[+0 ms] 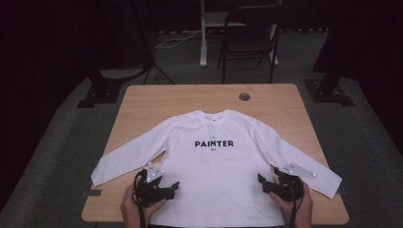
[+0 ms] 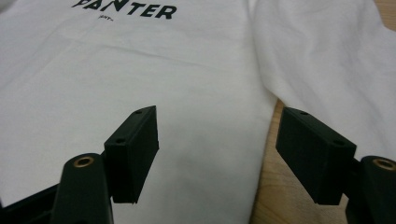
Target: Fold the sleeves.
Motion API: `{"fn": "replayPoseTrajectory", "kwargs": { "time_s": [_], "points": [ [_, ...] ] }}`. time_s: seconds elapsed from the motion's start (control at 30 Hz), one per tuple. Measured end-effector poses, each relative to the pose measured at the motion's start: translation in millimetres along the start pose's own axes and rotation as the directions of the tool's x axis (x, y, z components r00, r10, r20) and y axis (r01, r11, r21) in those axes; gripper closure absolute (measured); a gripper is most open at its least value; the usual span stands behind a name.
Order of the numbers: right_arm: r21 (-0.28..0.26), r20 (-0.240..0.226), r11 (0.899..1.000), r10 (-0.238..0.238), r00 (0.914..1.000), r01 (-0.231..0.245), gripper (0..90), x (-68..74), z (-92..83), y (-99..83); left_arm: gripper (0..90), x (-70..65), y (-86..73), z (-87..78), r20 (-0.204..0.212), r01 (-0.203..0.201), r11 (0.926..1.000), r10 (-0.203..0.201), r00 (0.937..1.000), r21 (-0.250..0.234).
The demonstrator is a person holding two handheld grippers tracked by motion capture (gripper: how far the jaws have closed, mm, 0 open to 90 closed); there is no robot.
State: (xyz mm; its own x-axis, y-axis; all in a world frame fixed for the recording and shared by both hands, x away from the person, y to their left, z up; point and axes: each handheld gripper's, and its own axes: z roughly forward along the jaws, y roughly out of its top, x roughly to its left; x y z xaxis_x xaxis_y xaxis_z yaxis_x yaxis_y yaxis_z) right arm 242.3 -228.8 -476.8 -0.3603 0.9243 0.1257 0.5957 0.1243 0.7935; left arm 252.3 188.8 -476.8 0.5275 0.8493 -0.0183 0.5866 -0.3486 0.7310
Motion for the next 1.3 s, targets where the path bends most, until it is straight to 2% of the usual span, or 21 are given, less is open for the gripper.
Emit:
{"fn": "replayPoseTrajectory", "kwargs": {
  "time_s": [0.23, 0.57, 0.97, 1.3],
  "points": [
    [-0.012, 0.025, 0.999, 0.043, 0.9988, -0.043, 28.8, -15.8, -9.6, -2.9, 26.0, 0.4, 0.1, 0.0, 0.002, 0.002, 1.0, -0.002, 1.0, -0.001],
    [-0.025, 0.078, 0.995, 0.094, 0.9924, -0.093, 28.6, -39.2, -24.1, -11.0, 26.0, 0.3, 0.4, 0.1, 0.003, 0.002, 1.0, -0.002, 1.0, 0.001],
    [-0.037, 0.112, 0.989, 0.144, 0.9832, -0.141, 28.4, -60.0, -36.5, -17.2, 25.9, -0.1, 0.1, 0.3, 0.0, -0.004, 1.0, 0.004, 1.0, 0.0],
    [-0.046, 0.164, 0.984, 0.178, 0.9701, -0.173, 28.2, -74.7, -49.4, -26.7, 25.9, -1.5, 0.2, 0.6, -0.011, -0.013, 0.9999, 0.013, 0.9999, 0.003]
  ]
}}
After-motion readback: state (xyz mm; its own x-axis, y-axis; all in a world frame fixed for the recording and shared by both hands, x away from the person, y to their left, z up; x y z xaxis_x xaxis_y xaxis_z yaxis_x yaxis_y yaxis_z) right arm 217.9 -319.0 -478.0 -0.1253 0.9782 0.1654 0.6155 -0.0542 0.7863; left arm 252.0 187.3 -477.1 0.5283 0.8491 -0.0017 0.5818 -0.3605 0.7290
